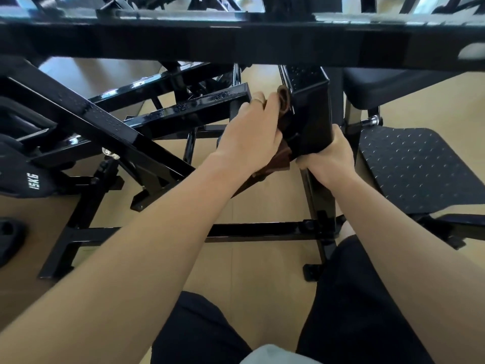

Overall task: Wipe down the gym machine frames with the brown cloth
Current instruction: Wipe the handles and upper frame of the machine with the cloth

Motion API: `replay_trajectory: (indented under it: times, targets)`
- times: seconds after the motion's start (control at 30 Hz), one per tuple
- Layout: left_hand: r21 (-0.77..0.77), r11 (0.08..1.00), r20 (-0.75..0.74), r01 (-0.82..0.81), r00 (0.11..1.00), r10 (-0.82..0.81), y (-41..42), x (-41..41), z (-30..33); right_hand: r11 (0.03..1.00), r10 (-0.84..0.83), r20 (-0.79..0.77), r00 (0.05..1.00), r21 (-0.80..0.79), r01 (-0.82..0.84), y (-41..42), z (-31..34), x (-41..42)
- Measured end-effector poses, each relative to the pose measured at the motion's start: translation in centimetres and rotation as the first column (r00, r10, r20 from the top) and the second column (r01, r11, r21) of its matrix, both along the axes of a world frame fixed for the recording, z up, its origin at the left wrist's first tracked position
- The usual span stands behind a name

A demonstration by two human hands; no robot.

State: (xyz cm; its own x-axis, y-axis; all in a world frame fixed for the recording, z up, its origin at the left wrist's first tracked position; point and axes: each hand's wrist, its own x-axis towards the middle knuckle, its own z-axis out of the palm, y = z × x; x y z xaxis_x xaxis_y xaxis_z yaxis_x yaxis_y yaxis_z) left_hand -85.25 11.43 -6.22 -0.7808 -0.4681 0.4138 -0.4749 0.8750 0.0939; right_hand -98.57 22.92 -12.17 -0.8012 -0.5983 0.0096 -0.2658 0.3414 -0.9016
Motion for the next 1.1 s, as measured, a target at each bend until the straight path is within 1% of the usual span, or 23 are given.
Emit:
replay_trajectory:
  times: [0.03, 0.13, 0.2, 0.23, 0.3, 0.33, 0.4, 0.47, 0.5, 0.53, 0.57, 0.6, 0.67, 0.73, 0.77, 0.8, 0.87, 0.9, 0.93, 0.97, 1.0, 1.03, 1.1]
  targets:
    - [-0.016, 1.0, -0.001, -0.008, 1.0, 0.008, -0.4, 0.4, 0.2, 1.0, 0.002, -0.004, 1.0, 0.006, -0.002, 0.0, 0.0, 0.0]
    - [0.086, 0.996, -0.113, -0.02, 0.993, 0.03, -1.6, 2.3, 0.9, 1.0, -0.022, -0.003, 1.0, -0.013, 0.022, -0.1, -0.1, 0.2]
    - [0.119, 0.993, -0.168, -0.016, 0.985, 0.036, -1.7, 3.1, 1.0, 0.999, -0.046, -0.002, 0.999, -0.026, 0.046, -0.1, -0.3, 0.2]
    - [0.142, 0.99, -0.18, -0.026, 0.982, 0.052, -1.9, 3.4, 0.9, 0.999, -0.042, -0.005, 0.999, -0.021, 0.042, -0.1, -0.3, 0.2]
    - [0.224, 0.971, -0.22, -0.085, 0.966, 0.135, -2.7, 4.0, 0.9, 1.0, -0.031, -0.007, 0.999, 0.002, 0.031, -0.2, -0.3, 0.0]
    - [0.286, 0.951, -0.237, -0.115, 0.954, 0.186, -3.4, 4.4, 0.9, 0.999, -0.032, -0.006, 0.999, 0.012, 0.032, -0.2, -0.3, -0.1]
    - [0.461, 0.877, -0.25, -0.134, 0.929, 0.273, -4.6, 5.5, 0.7, 0.999, -0.042, 0.003, 0.999, 0.019, 0.042, -0.2, -0.3, -0.1]
    - [0.617, 0.782, -0.257, -0.091, 0.916, 0.309, -5.0, 6.4, -0.1, 0.998, -0.056, 0.01, 0.998, 0.01, 0.055, -0.3, -0.3, 0.0]
    - [0.664, 0.746, -0.273, -0.056, 0.91, 0.311, -4.8, 6.6, -0.3, 0.998, -0.057, 0.007, 0.998, 0.005, 0.057, -0.3, -0.3, 0.0]
    - [0.681, 0.732, -0.3, -0.016, 0.906, 0.299, -4.4, 6.4, -0.4, 0.998, -0.056, 0.002, 0.998, 0.002, 0.056, -0.3, -0.3, 0.1]
    - [0.661, 0.75, -0.322, 0.013, 0.908, 0.267, -4.1, 5.9, -0.3, 0.998, -0.055, -0.005, 0.998, 0.002, 0.055, -0.3, -0.3, 0.1]
    - [0.593, 0.805, -0.328, 0.019, 0.919, 0.22, -3.6, 5.3, 0.0, 0.998, -0.057, -0.007, 0.998, 0.005, 0.057, -0.3, -0.3, 0.1]
    - [0.394, 0.917, -0.304, 0.055, 0.95, 0.074, -2.5, 3.8, 0.5, 0.998, -0.06, -0.009, 0.998, 0.006, 0.06, -0.3, -0.1, 0.2]
    - [0.218, 0.964, -0.238, 0.153, 0.966, -0.099, -1.0, 2.7, 0.1, 0.999, -0.05, -0.01, 0.999, 0.0, 0.05, -0.1, 0.0, 0.3]
    - [0.158, 0.975, -0.201, 0.158, 0.972, -0.125, -0.5, 2.5, -0.3, 0.999, -0.037, -0.004, 0.999, 0.007, 0.037, 0.2, 0.2, 0.3]
    - [0.118, 0.984, -0.192, 0.135, 0.975, -0.111, -0.3, 2.6, -0.8, 0.999, -0.016, 0.007, 1.0, 0.029, 0.015, 0.5, 0.4, 0.4]
    - [0.108, 0.991, -0.233, 0.077, 0.971, -0.05, -0.9, 3.0, -1.3, 0.994, 0.018, 0.006, 1.0, 0.11, -0.018, 1.3, 0.9, 0.9]
    - [0.119, 0.991, -0.252, 0.057, 0.967, -0.026, -1.4, 3.1, -1.3, 0.99, 0.006, -0.024, 1.0, 0.142, -0.003, 1.9, 1.1, 1.3]
    - [0.135, 0.99, -0.27, 0.038, 0.963, 0.0, -1.8, 3.2, -1.2, 0.989, -0.025, -0.087, 0.996, 0.143, 0.037, 2.4, 1.4, 2.0]
    - [0.154, 0.988, -0.288, 0.017, 0.957, 0.029, -2.1, 3.2, -1.1, 0.991, -0.064, -0.19, 0.98, 0.103, 0.085, 2.8, 1.8, 2.9]
    - [0.179, 0.984, -0.308, -0.005, 0.949, 0.061, -2.4, 3.2, -1.0, 0.992, -0.102, -0.317, 0.943, 0.033, 0.118, 3.0, 2.2, 4.1]
    - [0.216, 0.976, -0.325, -0.031, 0.94, 0.102, -2.6, 3.3, -1.1, 0.991, -0.131, -0.43, 0.893, -0.043, 0.125, 3.2, 2.8, 5.4]
    - [0.31, 0.947, -0.363, -0.083, 0.91, 0.199, -3.1, 3.7, -1.5, 0.986, -0.15, -0.566, 0.811, -0.15, 0.078, 2.9, 4.1, 7.5]
